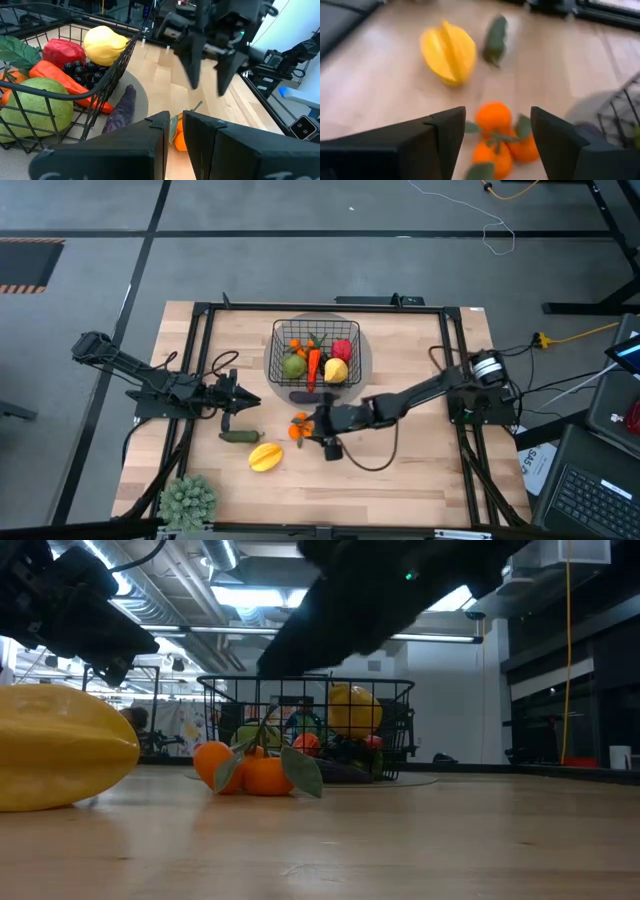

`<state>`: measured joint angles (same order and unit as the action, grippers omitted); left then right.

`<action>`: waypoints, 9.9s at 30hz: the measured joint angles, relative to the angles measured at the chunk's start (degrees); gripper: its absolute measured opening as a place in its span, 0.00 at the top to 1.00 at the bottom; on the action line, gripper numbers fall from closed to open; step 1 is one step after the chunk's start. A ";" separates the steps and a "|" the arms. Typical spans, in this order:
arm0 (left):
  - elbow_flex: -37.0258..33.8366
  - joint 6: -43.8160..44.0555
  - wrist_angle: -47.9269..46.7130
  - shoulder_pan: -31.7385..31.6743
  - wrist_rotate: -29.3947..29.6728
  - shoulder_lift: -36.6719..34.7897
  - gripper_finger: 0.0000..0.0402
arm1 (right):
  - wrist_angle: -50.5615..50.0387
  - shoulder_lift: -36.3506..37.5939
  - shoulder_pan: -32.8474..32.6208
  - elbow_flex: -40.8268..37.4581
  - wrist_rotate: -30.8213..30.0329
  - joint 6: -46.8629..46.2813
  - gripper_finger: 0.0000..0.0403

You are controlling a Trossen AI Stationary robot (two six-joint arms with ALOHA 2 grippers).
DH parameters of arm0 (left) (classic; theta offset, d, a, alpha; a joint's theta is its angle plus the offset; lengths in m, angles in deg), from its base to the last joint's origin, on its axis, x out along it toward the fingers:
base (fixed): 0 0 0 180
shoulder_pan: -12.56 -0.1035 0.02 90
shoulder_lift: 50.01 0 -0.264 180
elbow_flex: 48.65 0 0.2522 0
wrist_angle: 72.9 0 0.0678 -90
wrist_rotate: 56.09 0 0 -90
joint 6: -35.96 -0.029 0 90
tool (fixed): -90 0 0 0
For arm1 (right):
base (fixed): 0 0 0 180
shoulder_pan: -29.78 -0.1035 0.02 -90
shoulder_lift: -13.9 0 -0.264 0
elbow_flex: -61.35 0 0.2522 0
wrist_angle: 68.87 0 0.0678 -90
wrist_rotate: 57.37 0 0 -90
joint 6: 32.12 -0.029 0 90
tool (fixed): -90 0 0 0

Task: Build produce basket
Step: Put the tangerine into the wire organizer, then put the eggplant into the wire organizer

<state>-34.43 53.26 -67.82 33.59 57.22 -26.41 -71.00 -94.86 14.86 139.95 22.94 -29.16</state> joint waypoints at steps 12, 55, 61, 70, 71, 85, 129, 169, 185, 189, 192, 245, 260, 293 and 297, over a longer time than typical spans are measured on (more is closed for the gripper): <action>0.00 0.01 -0.20 0.00 0.00 0.02 0.90 | -4.22 -4.97 0.02 2.49 0.28 -5.13 0.47; 0.00 0.02 -0.21 0.01 -0.01 0.00 0.90 | -0.50 -8.10 -2.58 7.61 -5.74 -10.03 1.00; 0.01 0.02 -0.34 0.00 -0.24 0.01 0.90 | -10.23 -7.60 -4.53 16.27 -14.21 -0.76 1.00; 0.01 0.02 -0.34 -0.01 -0.24 0.02 0.90 | -43.47 -7.53 -1.99 33.99 -37.34 4.94 1.00; -0.01 0.02 -0.34 0.01 -0.24 0.00 0.90 | -46.26 -7.53 -1.01 35.36 -37.46 4.76 1.00; 0.00 0.02 -0.34 0.00 -0.22 0.02 0.90 | -58.33 -7.53 12.93 38.58 -26.37 1.29 0.99; -0.01 0.04 -0.32 0.01 -0.20 0.00 0.90 | -61.11 -7.60 -2.59 39.42 2.30 -0.95 0.61; 0.01 0.04 -0.32 -0.01 -0.20 0.02 0.90 | 1.09 -9.83 1.92 -4.02 -28.32 -5.75 0.61; 0.01 0.02 -0.32 -0.01 -0.22 0.02 0.90 | 7.26 -12.58 0.47 -3.78 -22.35 -2.67 0.61; 0.00 0.04 -0.31 0.00 -0.20 0.02 0.90 | 7.37 -12.60 0.33 -3.80 -22.01 -2.60 0.61; 0.01 0.03 -0.32 -0.01 -0.21 0.02 0.90 | 7.99 -12.78 0.13 -3.85 -24.36 -2.76 0.61; -0.01 0.02 -0.32 0.01 -0.20 0.00 0.90 | -2.10 -13.16 -5.05 11.35 -26.22 3.56 0.95; 0.00 0.04 -0.32 -0.01 -0.22 0.02 0.90 | -32.63 -12.91 -8.06 28.51 -44.09 1.77 0.94; 0.01 0.04 -0.32 -0.01 -0.24 0.00 0.90 | -99.61 -11.45 5.52 52.24 -46.09 -26.62 0.95; -0.01 0.13 -0.32 -0.01 -0.22 0.02 0.90 | -100.13 -11.44 9.27 52.26 -42.75 -24.59 0.95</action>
<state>-34.44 53.39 -68.14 33.58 57.00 -26.39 -171.13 -106.30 24.12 192.21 -19.81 -53.75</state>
